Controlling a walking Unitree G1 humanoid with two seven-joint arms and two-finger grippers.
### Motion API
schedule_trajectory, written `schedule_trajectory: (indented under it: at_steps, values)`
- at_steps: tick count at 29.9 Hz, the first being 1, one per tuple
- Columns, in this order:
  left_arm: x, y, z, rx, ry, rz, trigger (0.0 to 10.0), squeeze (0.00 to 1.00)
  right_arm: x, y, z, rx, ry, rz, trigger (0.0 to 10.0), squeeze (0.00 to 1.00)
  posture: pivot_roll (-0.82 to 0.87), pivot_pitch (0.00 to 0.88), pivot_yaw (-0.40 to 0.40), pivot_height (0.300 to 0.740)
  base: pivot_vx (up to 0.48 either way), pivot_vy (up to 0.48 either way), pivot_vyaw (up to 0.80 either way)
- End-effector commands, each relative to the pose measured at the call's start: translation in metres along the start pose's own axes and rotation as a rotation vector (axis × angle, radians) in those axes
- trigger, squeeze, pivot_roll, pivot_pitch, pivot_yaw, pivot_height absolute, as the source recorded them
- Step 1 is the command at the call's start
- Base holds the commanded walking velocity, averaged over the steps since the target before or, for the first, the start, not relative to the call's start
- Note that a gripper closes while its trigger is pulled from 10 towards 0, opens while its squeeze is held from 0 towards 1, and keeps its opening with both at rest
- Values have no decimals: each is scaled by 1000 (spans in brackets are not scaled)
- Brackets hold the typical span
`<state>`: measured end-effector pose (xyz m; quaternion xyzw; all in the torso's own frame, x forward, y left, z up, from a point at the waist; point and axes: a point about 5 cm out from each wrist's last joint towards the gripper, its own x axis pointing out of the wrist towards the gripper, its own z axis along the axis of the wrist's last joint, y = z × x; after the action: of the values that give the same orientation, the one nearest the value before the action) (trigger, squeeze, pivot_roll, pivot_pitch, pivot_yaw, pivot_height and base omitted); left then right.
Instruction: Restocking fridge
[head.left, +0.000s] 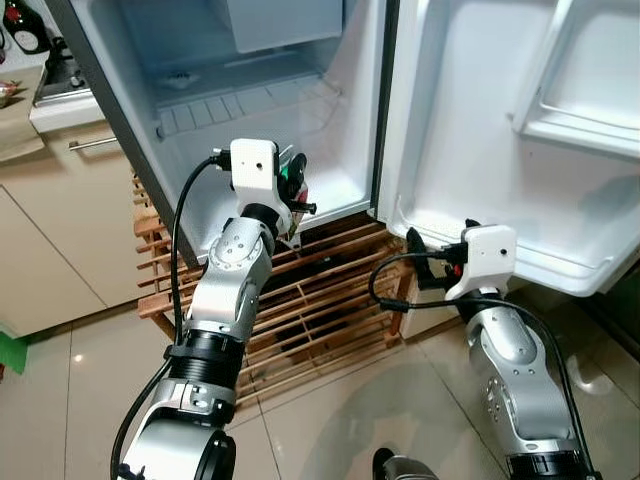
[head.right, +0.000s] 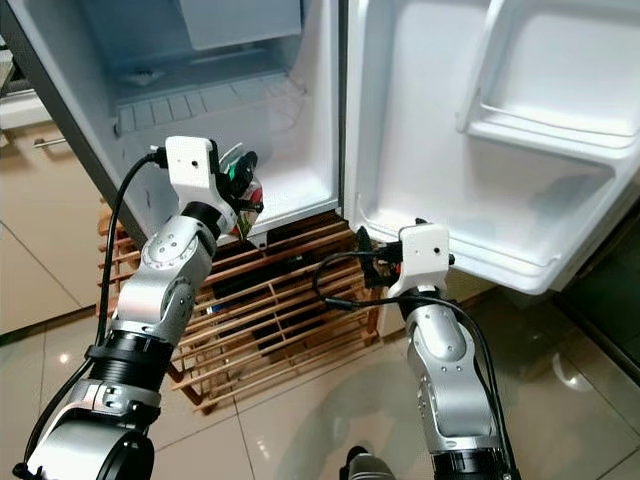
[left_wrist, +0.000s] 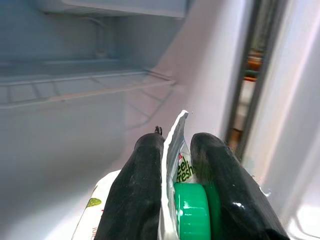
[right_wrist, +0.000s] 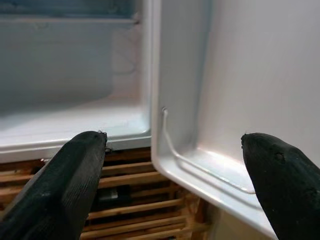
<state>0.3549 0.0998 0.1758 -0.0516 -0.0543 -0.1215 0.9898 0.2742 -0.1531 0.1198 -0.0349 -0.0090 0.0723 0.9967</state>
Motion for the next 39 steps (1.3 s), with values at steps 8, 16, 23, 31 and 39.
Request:
schedule_trajectory:
  at_steps: [8, 16, 23, 31, 39]
  values:
    - [0, 4, 9, -45, -70, 20, 10000, 0, -1, 2, 8, -16, -27, 29, 10000, 98, -120, 0, 77, 740, 204, 0, 0]
    - [1, 7, 8, -55, -69, 34, 10000, 0, -24, 16, 6, 8, 27, 279, 10000, 122, -118, 0, 74, 740, 450, 0, 0]
    - [4, 3, 7, -110, -68, 11, 10000, 0, -40, 10, -4, 46, 101, 303, 10000, 122, -134, 0, 76, 740, 446, 0, 0]
    - [6, 5, -4, -37, -10, 42, 10000, 0, -66, 17, -5, 149, 211, 463, 10000, 106, -158, 0, 87, 740, 221, 0, 0]
    - [8, 7, -35, -115, 139, 81, 10000, 0, -98, 14, -9, 192, 306, 506, 10000, 98, -209, 0, 100, 740, 0, 0, 0]
